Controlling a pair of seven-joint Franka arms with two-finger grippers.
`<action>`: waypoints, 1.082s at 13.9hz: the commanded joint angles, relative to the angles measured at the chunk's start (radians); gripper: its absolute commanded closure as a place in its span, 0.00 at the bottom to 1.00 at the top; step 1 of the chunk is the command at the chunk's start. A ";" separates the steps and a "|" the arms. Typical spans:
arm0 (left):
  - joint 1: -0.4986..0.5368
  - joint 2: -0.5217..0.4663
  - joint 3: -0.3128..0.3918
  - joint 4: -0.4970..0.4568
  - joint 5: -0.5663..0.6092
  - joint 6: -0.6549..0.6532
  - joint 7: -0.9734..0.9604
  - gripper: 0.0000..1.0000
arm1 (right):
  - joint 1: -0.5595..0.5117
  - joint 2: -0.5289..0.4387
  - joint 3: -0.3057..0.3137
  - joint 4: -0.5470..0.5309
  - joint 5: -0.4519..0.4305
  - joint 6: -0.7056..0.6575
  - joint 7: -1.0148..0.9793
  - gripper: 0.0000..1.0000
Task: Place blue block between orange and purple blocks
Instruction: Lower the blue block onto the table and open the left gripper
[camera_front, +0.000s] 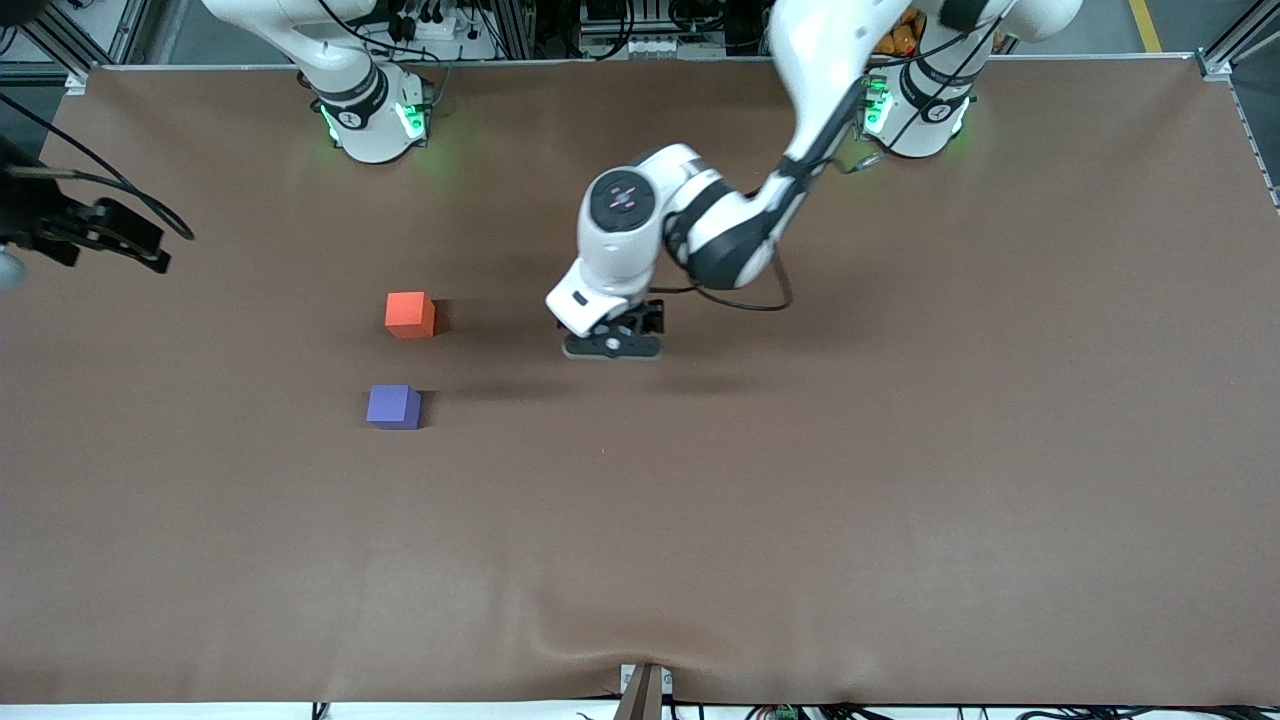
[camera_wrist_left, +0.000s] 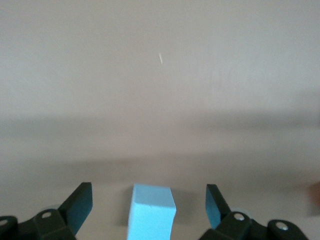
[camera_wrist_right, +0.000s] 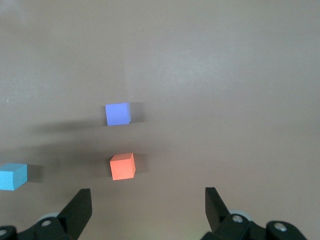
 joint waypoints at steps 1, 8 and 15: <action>0.121 -0.125 0.001 -0.048 0.026 -0.071 0.050 0.00 | 0.083 0.050 0.000 0.014 -0.018 -0.045 -0.005 0.00; 0.589 -0.403 -0.004 -0.238 0.066 -0.266 0.502 0.00 | 0.266 0.193 0.000 -0.059 0.134 0.131 0.183 0.00; 0.758 -0.705 -0.011 -0.615 0.066 -0.268 0.701 0.00 | 0.510 0.361 0.000 -0.101 0.139 0.378 0.496 0.00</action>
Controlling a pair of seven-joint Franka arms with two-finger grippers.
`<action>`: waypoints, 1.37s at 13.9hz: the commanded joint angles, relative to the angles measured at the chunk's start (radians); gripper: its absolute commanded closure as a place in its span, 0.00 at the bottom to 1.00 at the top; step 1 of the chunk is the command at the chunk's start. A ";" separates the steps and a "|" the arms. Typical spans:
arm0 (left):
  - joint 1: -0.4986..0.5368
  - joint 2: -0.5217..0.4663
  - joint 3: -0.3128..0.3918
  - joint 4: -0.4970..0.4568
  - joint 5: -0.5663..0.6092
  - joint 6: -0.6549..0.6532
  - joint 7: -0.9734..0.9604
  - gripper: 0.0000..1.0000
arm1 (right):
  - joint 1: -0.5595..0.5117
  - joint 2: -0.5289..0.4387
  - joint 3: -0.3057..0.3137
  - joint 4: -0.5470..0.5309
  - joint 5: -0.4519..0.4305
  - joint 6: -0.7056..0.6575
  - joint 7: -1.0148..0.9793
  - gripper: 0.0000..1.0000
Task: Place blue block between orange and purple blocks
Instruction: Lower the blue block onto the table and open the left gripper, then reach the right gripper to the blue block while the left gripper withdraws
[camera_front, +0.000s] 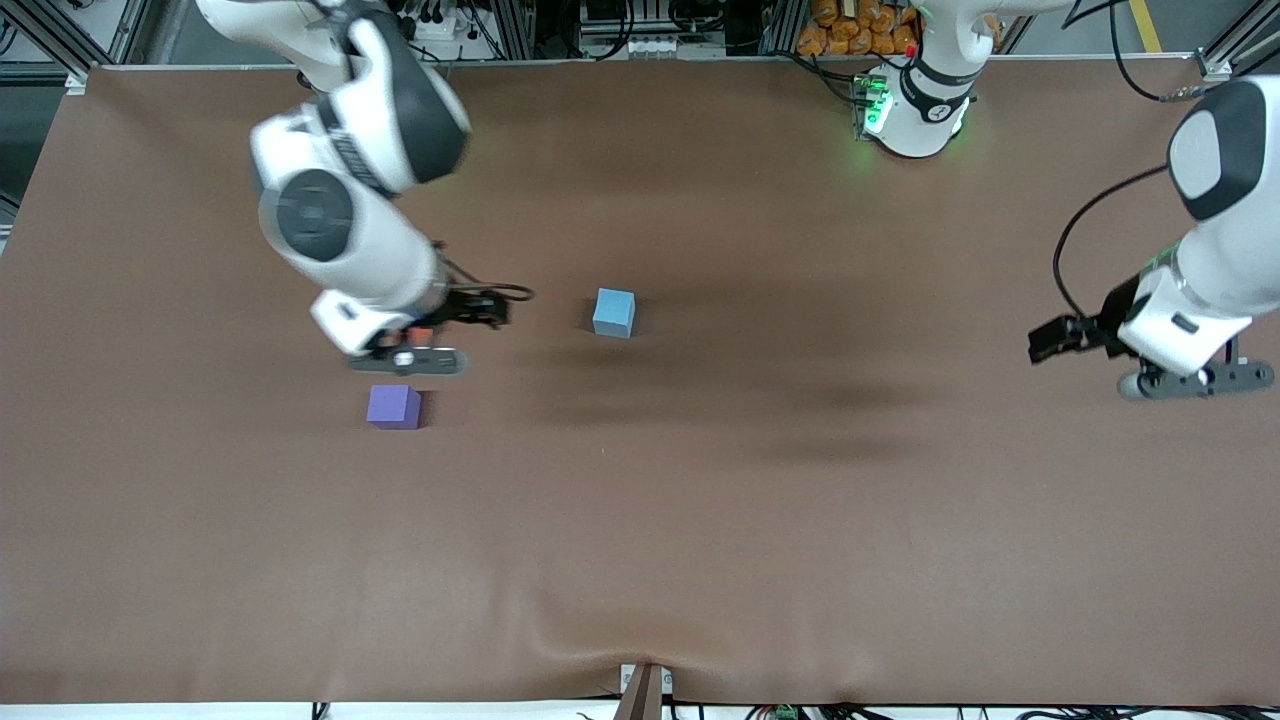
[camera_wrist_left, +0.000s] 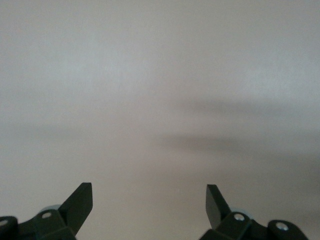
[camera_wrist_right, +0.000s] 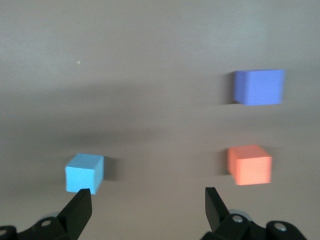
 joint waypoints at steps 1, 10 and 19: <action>-0.004 -0.138 -0.025 -0.153 0.016 0.018 -0.005 0.00 | 0.070 0.086 -0.012 0.006 0.009 0.087 0.084 0.00; -0.005 -0.138 -0.067 0.095 0.048 -0.204 0.174 0.00 | 0.205 0.281 -0.012 0.005 0.006 0.253 0.270 0.00; 0.006 -0.143 -0.068 0.204 0.011 -0.341 0.122 0.00 | 0.306 0.299 -0.014 -0.015 0.006 0.251 0.357 0.00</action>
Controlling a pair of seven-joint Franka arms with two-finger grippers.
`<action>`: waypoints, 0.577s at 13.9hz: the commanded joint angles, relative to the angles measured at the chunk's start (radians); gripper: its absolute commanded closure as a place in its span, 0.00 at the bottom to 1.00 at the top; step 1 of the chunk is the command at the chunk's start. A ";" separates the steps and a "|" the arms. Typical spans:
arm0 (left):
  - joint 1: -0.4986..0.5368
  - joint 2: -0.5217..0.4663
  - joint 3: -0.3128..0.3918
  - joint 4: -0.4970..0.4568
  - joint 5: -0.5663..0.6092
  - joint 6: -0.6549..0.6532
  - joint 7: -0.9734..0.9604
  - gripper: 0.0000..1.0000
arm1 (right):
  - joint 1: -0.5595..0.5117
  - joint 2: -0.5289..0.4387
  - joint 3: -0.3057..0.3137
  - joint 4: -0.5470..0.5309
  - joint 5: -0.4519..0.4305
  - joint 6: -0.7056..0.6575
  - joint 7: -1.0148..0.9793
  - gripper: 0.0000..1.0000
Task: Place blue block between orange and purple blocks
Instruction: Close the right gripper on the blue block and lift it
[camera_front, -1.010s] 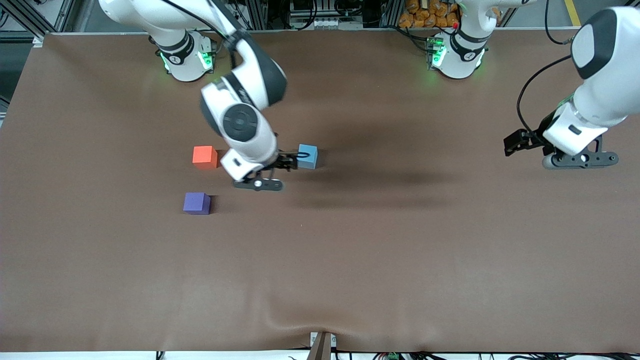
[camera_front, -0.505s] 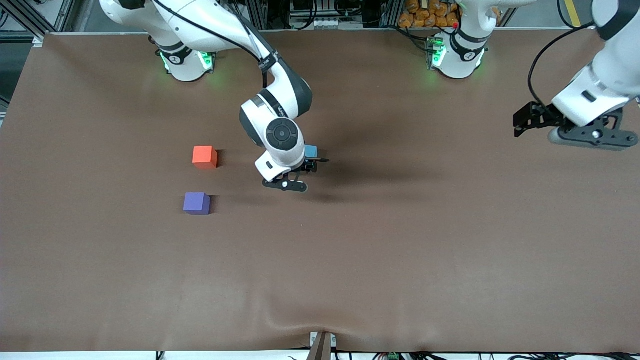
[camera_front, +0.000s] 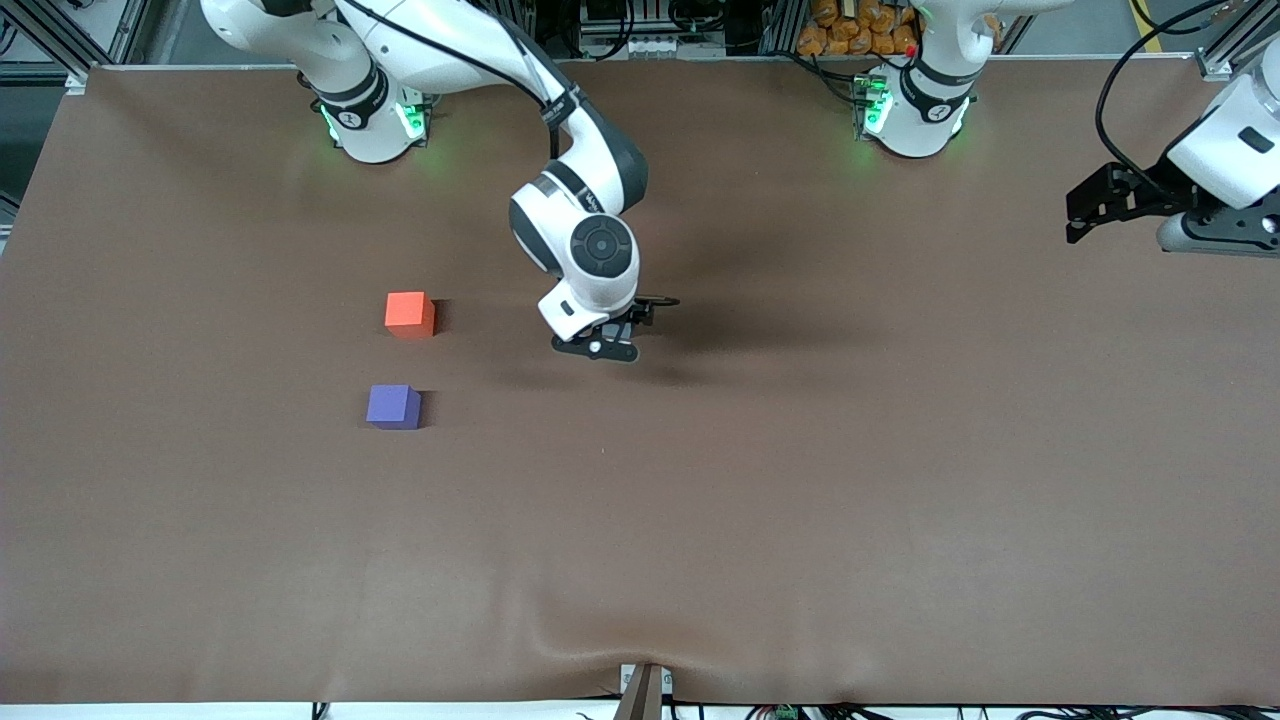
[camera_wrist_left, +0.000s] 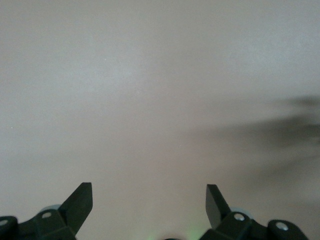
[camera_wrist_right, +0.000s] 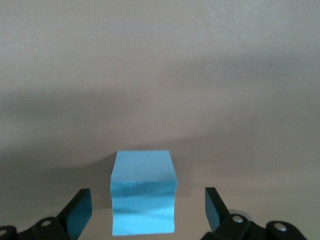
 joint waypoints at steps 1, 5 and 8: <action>0.006 0.000 -0.003 0.020 -0.036 -0.024 -0.011 0.00 | 0.039 0.007 -0.013 -0.022 0.005 0.007 0.029 0.00; 0.006 0.003 0.002 0.026 -0.045 -0.021 -0.002 0.00 | 0.059 0.008 -0.013 -0.053 0.004 0.044 0.032 0.00; 0.003 0.031 -0.001 0.072 -0.024 -0.021 -0.015 0.00 | 0.068 0.018 -0.013 -0.053 -0.004 0.056 0.030 0.22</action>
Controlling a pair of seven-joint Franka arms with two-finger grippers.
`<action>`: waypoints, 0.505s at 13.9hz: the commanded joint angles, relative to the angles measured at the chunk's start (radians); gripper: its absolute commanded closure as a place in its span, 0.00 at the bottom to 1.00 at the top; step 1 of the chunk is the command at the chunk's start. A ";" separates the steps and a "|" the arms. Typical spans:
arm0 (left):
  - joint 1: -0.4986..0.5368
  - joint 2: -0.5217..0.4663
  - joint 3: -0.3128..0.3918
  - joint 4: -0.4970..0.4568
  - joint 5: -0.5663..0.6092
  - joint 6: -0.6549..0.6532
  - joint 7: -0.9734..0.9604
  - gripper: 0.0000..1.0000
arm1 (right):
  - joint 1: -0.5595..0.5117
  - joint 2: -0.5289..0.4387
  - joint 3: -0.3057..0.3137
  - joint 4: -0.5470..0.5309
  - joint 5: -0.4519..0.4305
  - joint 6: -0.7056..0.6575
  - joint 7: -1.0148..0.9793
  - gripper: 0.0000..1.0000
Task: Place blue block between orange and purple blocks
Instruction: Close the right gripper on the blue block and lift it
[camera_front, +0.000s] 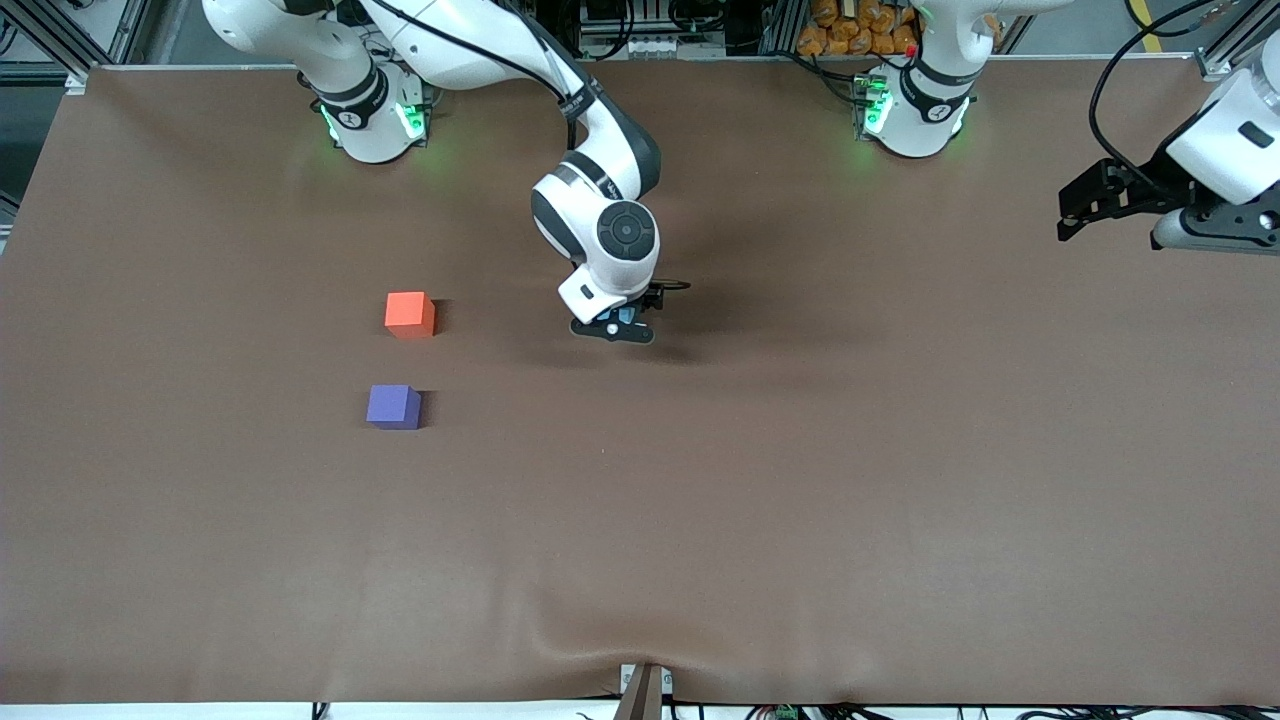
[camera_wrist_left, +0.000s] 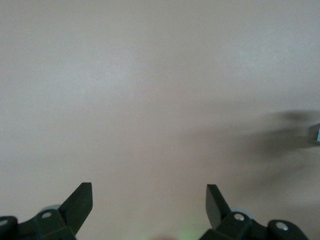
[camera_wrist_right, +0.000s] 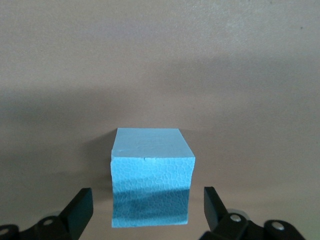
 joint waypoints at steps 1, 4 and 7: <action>0.006 0.029 -0.002 0.048 0.008 -0.020 -0.007 0.00 | 0.021 0.000 -0.014 -0.006 -0.008 0.014 0.010 0.48; 0.007 0.032 0.005 0.046 0.008 -0.020 -0.007 0.00 | 0.017 0.001 -0.015 -0.003 -0.008 0.028 0.010 1.00; 0.007 0.033 0.005 0.046 0.008 -0.020 -0.009 0.00 | 0.000 -0.005 -0.017 0.014 -0.008 0.022 0.007 1.00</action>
